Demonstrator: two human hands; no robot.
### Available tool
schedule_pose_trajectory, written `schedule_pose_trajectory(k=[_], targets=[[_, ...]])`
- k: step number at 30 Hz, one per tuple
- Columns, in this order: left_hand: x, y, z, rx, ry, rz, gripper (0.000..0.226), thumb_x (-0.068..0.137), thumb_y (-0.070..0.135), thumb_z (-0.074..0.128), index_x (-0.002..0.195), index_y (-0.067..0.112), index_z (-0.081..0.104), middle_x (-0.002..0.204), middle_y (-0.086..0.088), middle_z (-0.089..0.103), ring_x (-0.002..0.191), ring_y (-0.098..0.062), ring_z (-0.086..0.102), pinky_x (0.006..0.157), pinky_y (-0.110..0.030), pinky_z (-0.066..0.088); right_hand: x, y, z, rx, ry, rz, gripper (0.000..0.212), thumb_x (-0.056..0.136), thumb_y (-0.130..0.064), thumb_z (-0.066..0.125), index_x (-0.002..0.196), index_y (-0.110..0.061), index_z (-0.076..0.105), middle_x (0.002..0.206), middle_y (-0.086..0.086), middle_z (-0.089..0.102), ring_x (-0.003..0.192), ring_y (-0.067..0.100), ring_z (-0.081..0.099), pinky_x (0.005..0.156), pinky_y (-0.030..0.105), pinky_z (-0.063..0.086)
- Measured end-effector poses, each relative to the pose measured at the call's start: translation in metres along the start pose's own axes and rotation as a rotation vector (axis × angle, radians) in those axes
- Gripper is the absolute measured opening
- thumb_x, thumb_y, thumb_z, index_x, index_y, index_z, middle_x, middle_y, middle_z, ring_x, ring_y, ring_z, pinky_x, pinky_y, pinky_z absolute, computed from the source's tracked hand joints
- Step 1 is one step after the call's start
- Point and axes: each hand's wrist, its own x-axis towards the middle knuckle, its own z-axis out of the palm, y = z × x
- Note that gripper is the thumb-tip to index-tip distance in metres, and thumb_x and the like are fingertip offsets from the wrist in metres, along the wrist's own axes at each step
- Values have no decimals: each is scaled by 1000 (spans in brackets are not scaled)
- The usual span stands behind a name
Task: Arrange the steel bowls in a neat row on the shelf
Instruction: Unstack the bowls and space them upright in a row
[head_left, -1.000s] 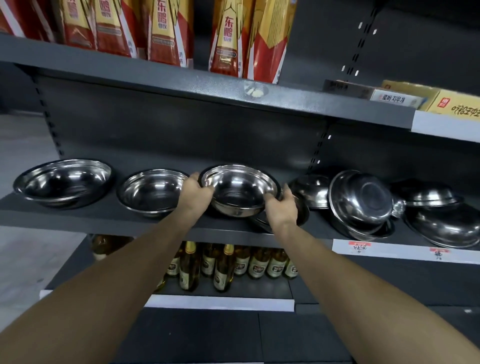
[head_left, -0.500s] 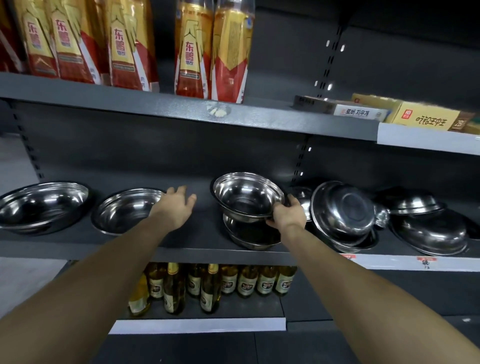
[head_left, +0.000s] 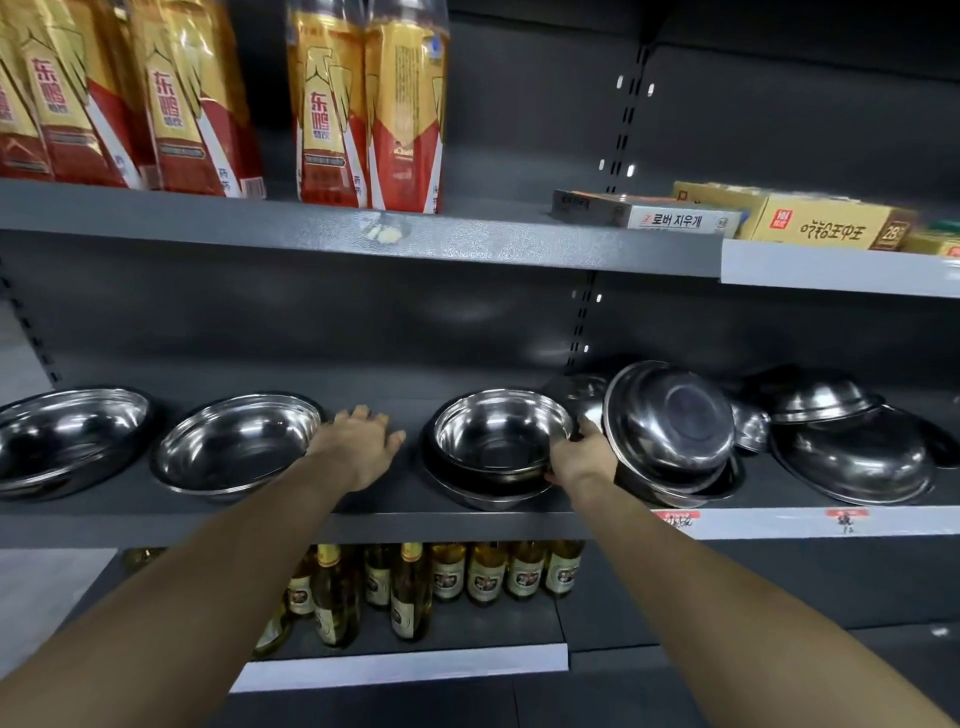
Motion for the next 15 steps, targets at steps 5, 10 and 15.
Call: schedule_pose_trajectory(k=[5,10,15], targets=[[-1,-1,4,-43,8,-10,56,102,51,26,140,15,46,144,-13,43,132,-33,41,107,-47,38,-5,9,-2,-234,1,-113,56,93,-23,56,148,-20,44,120,13,69,112,33,63,98,36,51],[-4,-3,6,-41,24,-10,55,102,50,27,138,14,48,141,-14,46,130,-33,43,107,-46,38,-10,15,-1,-331,-67,-68,54,93,-25,57,145,-17,45,121,10,67,117,31,59,94,32,47],[-9,-5,4,-71,30,-6,54,102,49,27,136,14,49,139,-13,47,129,-32,43,107,-46,39,-16,21,5,-264,-106,-4,47,93,-27,58,137,-10,50,123,9,65,114,29,60,91,31,46]])
